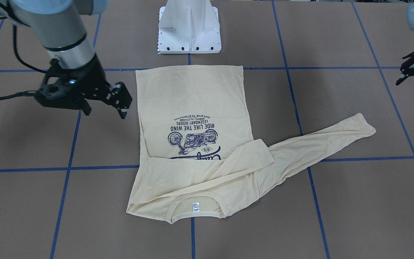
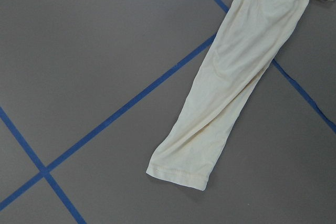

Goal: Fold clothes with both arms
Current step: 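Grasp the sleeve cuff nearest the left gripper while the right arm withdraws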

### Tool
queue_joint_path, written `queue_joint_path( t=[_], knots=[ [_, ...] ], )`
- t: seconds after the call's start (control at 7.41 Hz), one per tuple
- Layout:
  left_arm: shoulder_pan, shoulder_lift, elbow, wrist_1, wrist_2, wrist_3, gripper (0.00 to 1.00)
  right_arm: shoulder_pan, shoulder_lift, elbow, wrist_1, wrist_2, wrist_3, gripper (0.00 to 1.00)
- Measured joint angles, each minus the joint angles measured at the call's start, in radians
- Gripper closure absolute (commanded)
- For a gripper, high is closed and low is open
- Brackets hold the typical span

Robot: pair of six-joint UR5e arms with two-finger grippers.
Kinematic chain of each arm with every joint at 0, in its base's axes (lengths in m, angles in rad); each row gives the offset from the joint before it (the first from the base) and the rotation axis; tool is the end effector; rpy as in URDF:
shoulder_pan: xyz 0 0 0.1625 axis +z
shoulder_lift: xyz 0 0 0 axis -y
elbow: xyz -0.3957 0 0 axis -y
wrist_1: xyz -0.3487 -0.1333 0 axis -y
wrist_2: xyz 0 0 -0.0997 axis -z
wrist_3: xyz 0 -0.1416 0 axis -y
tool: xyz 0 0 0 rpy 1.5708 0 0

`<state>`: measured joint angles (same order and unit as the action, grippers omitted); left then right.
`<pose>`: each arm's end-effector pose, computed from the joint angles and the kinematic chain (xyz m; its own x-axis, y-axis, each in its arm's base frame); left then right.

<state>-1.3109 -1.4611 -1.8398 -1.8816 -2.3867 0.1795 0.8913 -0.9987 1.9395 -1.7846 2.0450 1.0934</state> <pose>0.0823 -0.4270 0.5418 0.5272 0.6408 -0.5580 -0.3285 0.7594 0.5616 -0.3097 -0.4927 0.2413 0.6474 0.1509 0.7471 -0.2296 0.9733 0.0023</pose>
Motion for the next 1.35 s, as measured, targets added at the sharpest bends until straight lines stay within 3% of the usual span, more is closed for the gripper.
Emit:
queue_joint_path(
  t=[0.41, 0.81, 1.08, 1.22, 1.35],
  knots=[
    [0.156, 0.03, 0.21, -0.428, 0.094, -0.246, 0.0, 0.101, -0.227, 0.106, 0.011, 0.1, -0.263, 0.0],
    [0.302, 0.032, 0.317, -0.63, 0.202, -0.402, 0.01, 0.117, -0.281, 0.127, 0.013, 0.113, -0.315, 0.0],
    [0.347, 0.03, 0.322, -0.646, 0.234, -0.421, 0.37, 0.117, -0.283, 0.128, 0.013, 0.112, -0.314, 0.0],
    [0.355, 0.029, 0.322, -0.647, 0.241, -0.423, 0.48, 0.117, -0.284, 0.128, 0.013, 0.112, -0.314, 0.0],
    [0.359, 0.027, 0.323, -0.648, 0.25, -0.424, 0.49, 0.117, -0.283, 0.127, 0.013, 0.111, -0.314, 0.0]
  ],
)
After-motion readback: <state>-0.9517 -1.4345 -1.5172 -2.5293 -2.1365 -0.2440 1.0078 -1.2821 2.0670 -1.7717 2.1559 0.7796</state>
